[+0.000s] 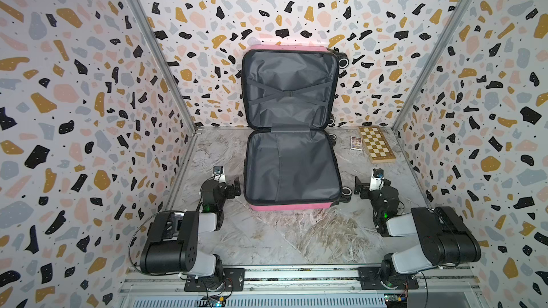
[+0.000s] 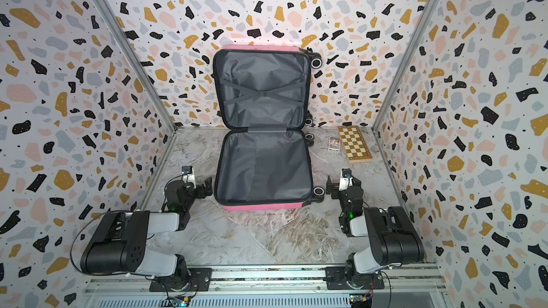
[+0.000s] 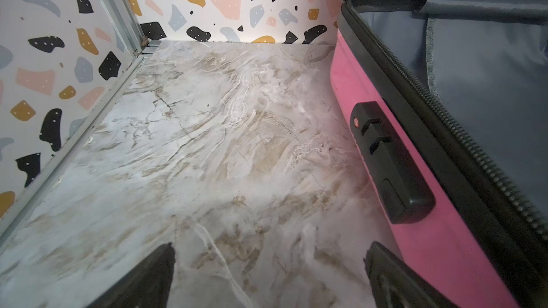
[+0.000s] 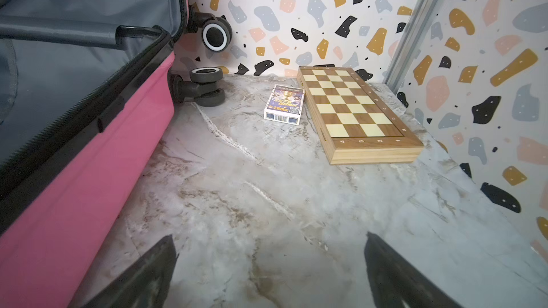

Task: Close the suitcase zippers
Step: Close the suitcase at the center of the board.

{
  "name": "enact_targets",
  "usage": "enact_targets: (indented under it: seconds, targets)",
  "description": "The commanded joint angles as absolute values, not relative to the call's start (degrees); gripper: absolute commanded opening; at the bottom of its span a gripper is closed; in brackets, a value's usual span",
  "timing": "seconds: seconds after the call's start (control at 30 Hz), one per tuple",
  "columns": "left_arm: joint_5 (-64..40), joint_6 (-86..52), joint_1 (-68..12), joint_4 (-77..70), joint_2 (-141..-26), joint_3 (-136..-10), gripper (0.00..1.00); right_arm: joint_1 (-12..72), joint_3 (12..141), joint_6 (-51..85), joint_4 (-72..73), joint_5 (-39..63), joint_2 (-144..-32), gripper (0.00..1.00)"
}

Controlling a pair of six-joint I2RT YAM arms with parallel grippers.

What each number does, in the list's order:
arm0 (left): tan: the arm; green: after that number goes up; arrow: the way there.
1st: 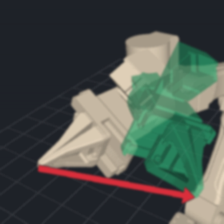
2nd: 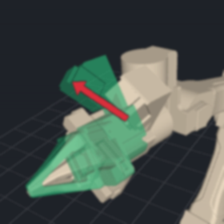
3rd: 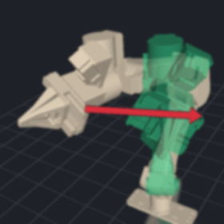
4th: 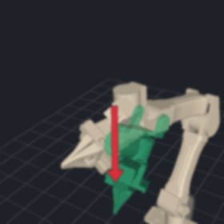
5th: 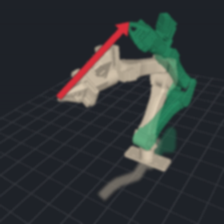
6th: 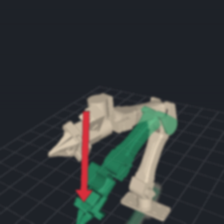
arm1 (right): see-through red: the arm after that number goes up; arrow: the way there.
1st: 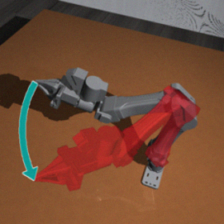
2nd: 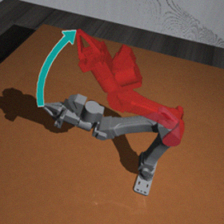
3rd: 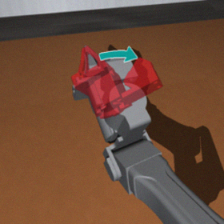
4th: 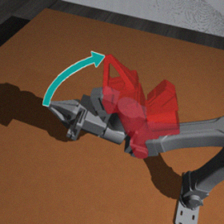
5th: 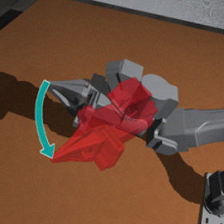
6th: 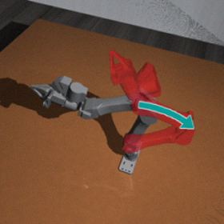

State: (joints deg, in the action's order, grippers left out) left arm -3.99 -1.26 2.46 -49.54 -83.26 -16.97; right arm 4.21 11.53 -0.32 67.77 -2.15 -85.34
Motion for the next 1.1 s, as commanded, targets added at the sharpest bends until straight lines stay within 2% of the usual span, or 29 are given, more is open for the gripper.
enact_targets:
  seconds: [0.0,0.57,0.7,0.83,0.93,1.07]
  targets:
    - [-4.1,-1.7,2.3,-51.1,-82.7,-17.9,1.00,4.4,12.7,-0.7,68.7,-2.0,-84.8,1.00]
    - [-3.8,-1.7,2.2,-51.1,-82.5,-17.8,1.00,4.4,12.7,-0.8,68.6,-1.9,-84.7,1.00]
    - [0.8,-3.6,2.2,-49.5,-79.3,-17.5,1.00,4.7,13.5,0.0,66.4,-4.7,-83.5,1.00]
    - [3.3,-4.2,2.0,-36.8,-71.7,-20.9,1.00,5.4,24.3,2.3,44.6,-9.7,-79.9,1.00]
    - [8.3,-11.0,1.9,-23.2,-66.2,-25.3,1.00,5.4,31.3,3.8,34.1,-9.6,-79.7,1.00]
    - [2.0,-18.4,1.9,-13.2,-62.2,-30.1,1.00,5.1,39.5,7.5,24.9,-5.0,-80.0,1.00]
